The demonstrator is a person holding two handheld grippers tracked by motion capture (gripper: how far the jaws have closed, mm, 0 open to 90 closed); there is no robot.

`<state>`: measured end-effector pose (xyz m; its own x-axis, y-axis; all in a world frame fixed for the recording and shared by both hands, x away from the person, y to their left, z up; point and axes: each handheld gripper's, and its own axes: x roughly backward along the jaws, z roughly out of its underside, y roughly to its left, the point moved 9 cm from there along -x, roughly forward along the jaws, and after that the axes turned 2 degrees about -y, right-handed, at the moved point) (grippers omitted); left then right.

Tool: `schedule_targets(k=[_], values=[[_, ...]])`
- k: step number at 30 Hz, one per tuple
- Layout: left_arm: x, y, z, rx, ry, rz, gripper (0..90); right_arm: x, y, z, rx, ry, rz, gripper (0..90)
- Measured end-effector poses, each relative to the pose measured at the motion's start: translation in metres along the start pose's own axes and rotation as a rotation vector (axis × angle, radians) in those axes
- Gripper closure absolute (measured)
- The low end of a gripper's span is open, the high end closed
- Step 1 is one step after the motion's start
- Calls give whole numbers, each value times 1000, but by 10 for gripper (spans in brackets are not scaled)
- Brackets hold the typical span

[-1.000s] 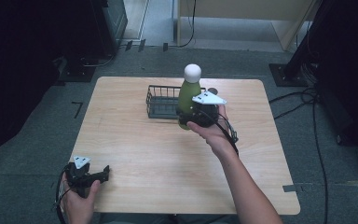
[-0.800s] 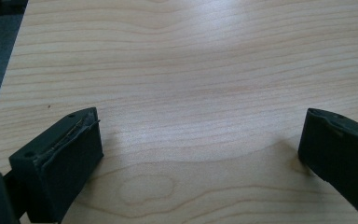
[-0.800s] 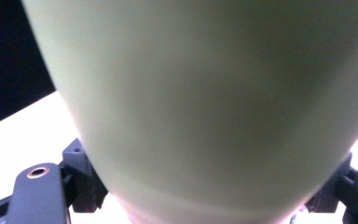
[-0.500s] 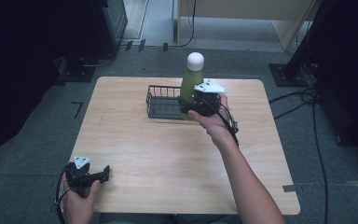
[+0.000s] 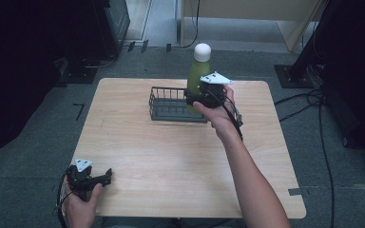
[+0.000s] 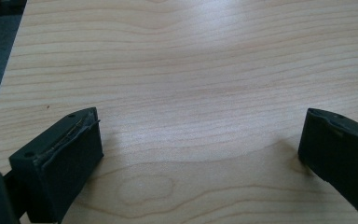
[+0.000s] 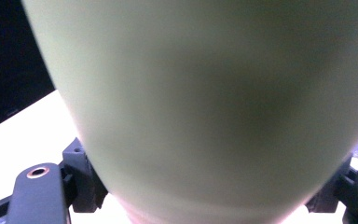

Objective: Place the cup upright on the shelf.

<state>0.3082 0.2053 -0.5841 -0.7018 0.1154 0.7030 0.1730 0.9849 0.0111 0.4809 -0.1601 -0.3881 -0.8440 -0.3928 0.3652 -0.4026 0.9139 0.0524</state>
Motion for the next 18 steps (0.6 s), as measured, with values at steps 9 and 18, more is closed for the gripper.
schedule_targets(k=[9, 18], values=[[0, 0, 0, 0, 0, 1, 0, -16, -13, -8, -5, -2, 35, 200], [0, 0, 0, -1, 0, 1, 0, -35, -21, -11, -11, -4, 67, 200]])
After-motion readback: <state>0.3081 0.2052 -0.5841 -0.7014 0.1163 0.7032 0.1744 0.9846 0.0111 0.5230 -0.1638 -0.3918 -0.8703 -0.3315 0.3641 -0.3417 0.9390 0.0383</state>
